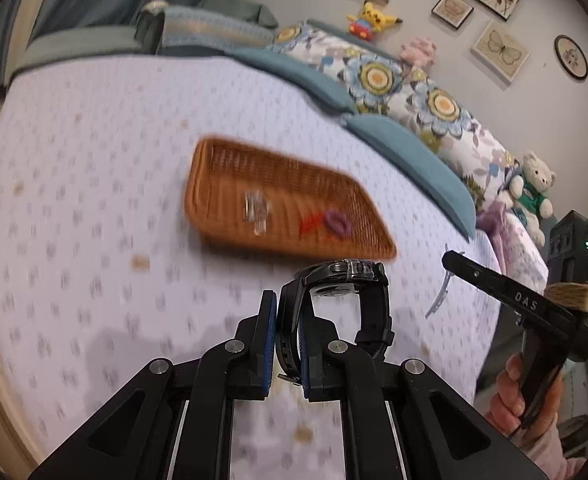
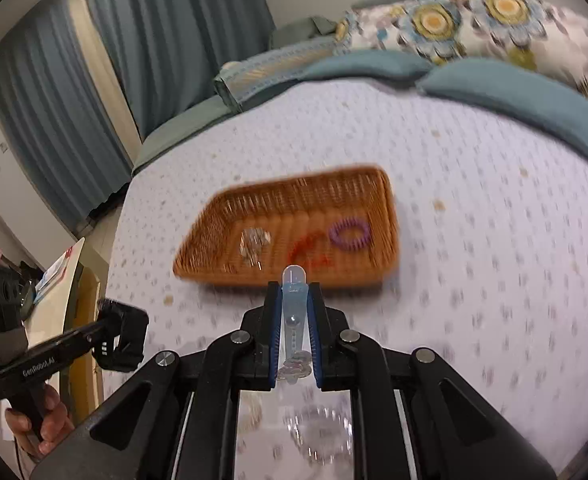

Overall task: Organize jewelry
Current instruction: 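Carry the watch and bracelet over the basket and lower them inside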

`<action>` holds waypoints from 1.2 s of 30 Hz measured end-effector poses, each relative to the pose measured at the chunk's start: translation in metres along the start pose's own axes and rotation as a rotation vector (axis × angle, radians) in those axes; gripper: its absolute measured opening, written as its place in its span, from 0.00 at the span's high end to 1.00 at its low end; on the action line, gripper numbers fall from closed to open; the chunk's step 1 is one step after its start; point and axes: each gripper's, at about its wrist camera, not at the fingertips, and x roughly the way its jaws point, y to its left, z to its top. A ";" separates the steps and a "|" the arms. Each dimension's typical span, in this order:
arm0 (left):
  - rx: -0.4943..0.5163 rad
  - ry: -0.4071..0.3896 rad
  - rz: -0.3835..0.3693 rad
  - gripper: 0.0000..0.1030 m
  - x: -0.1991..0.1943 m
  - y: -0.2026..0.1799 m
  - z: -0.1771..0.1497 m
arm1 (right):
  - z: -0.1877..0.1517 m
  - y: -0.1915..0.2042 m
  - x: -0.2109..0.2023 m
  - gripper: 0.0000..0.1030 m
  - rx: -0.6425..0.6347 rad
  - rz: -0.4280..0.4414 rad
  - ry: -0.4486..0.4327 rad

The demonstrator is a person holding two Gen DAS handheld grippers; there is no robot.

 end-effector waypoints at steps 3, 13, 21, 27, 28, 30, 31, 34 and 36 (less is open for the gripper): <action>0.005 -0.022 0.007 0.90 0.010 -0.001 0.033 | 0.027 0.011 0.014 0.85 -0.031 -0.001 -0.020; 0.024 -0.005 0.046 0.90 0.076 -0.006 0.094 | 0.074 0.022 0.100 0.85 -0.089 -0.021 0.051; -0.015 0.089 0.081 0.90 0.153 0.005 0.093 | 0.062 -0.023 0.182 0.85 0.010 -0.010 0.226; -0.001 0.140 0.117 0.90 0.187 0.004 0.083 | 0.056 -0.042 0.206 0.85 0.040 -0.007 0.277; -0.002 0.145 0.121 0.90 0.190 0.004 0.082 | 0.057 -0.045 0.209 0.85 0.044 -0.005 0.287; -0.002 0.157 0.138 0.90 0.196 0.003 0.081 | 0.055 -0.046 0.213 0.85 0.041 -0.002 0.302; -0.001 0.163 0.151 0.90 0.199 0.003 0.081 | 0.055 -0.046 0.215 0.85 0.039 -0.003 0.309; 0.000 0.168 0.159 0.85 0.204 0.002 0.082 | 0.053 -0.047 0.217 0.84 0.038 0.021 0.328; -0.007 0.160 0.144 0.82 0.200 0.001 0.084 | 0.052 -0.048 0.212 0.76 0.037 0.037 0.328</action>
